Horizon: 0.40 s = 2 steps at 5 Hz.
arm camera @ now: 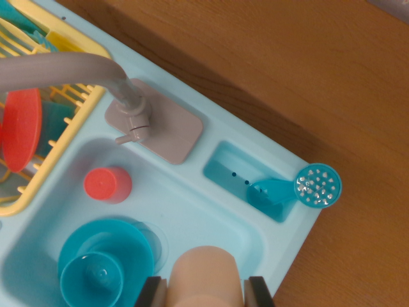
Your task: Pick detergent from the sink
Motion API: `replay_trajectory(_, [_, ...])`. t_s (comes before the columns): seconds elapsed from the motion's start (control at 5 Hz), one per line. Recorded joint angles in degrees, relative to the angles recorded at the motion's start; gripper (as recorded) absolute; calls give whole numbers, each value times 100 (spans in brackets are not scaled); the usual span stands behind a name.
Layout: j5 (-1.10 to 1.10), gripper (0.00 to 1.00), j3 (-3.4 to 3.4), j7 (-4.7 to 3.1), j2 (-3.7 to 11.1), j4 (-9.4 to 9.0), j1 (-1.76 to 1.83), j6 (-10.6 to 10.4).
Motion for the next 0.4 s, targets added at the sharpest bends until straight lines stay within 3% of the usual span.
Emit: replay_trajectory(0.4, [-4, 100, 0, 4, -14, 30, 0, 44])
